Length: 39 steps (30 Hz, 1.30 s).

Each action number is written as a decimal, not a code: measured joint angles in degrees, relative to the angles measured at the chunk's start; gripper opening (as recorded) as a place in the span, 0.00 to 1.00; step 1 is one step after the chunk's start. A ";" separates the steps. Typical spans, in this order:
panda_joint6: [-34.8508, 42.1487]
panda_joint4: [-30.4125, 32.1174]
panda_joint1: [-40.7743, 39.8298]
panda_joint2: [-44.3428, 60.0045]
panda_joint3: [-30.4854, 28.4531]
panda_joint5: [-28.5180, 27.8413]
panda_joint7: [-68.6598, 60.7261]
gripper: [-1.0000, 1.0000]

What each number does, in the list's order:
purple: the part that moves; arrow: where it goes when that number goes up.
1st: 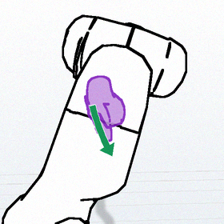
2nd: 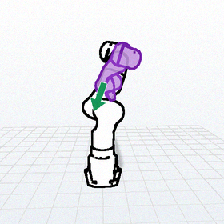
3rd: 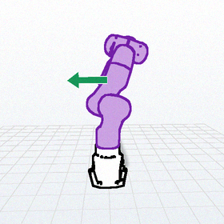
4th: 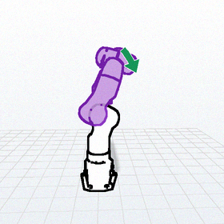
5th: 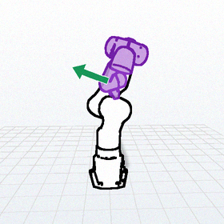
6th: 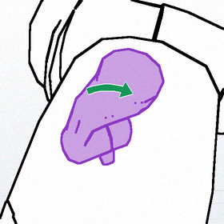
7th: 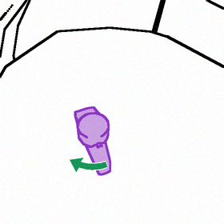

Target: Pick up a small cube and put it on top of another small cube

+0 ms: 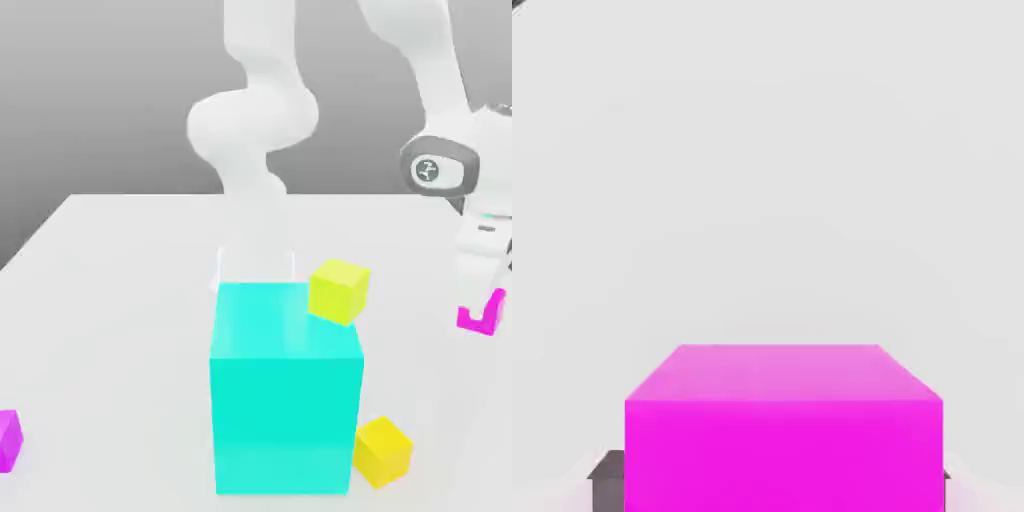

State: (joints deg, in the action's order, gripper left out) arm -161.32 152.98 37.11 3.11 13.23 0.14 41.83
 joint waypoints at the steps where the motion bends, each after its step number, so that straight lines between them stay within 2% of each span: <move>1: 0.46 -1.14 -1.59 0.28 -0.58 0.12 -2.14 0.00; 10: 4.42 -10.74 -15.81 2.99 -6.09 1.92 -22.70 0.00; 31: 14.52 -29.71 -48.65 9.18 -24.33 8.98 -73.78 0.00; 37: 17.18 -23.50 -55.78 10.83 -31.41 8.01 -75.73 0.00; 39: 14.91 -22.70 -57.08 13.78 -31.30 9.51 -76.82 0.00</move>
State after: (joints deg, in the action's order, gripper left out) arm -146.41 130.28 -19.96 16.89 -18.07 9.65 -34.99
